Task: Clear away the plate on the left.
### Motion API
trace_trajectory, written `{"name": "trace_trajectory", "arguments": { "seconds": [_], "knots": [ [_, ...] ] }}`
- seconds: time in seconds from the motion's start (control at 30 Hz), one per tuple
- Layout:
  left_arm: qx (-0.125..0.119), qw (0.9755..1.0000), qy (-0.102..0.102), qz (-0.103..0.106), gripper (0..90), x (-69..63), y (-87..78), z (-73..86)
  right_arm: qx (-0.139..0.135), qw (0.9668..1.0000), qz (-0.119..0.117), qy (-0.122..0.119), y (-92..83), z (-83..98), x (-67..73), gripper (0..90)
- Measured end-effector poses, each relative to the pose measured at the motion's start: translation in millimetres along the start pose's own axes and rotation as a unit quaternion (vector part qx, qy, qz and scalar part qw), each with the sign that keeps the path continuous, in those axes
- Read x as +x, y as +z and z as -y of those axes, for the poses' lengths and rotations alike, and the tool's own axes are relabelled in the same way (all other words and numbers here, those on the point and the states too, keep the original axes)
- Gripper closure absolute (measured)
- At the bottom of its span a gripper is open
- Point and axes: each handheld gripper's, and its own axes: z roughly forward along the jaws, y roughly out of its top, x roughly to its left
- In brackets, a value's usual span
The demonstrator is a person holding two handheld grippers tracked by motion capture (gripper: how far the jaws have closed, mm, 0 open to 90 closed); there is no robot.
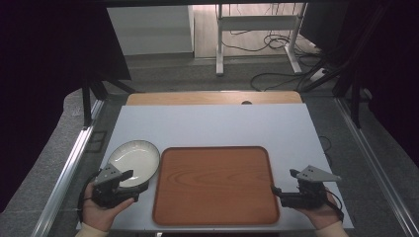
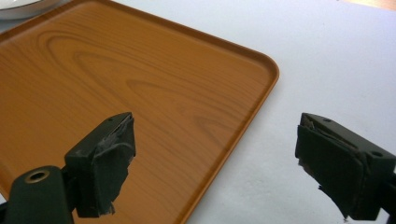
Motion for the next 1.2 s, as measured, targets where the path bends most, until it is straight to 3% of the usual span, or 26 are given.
{"name": "trace_trajectory", "arguments": {
  "seconds": [0.3,0.57,1.2],
  "knots": [
    [0.002,1.0000,0.000,0.003,25.9,-0.6,-0.4,1.5,0.003,1.0000,-0.001,0.003,1.3,2.4,-5.0,13.2],
    [0.004,0.9999,0.008,0.012,25.1,-4.0,-1.6,2.9,0.004,1.0000,0.006,-0.002,-6.0,5.9,0.6,13.7],
    [-0.002,0.9997,-0.007,0.025,25.2,-1.1,-0.3,-5.6,0.011,0.9999,0.003,-0.005,-2.5,9.8,-3.1,14.5]
  ]
}}
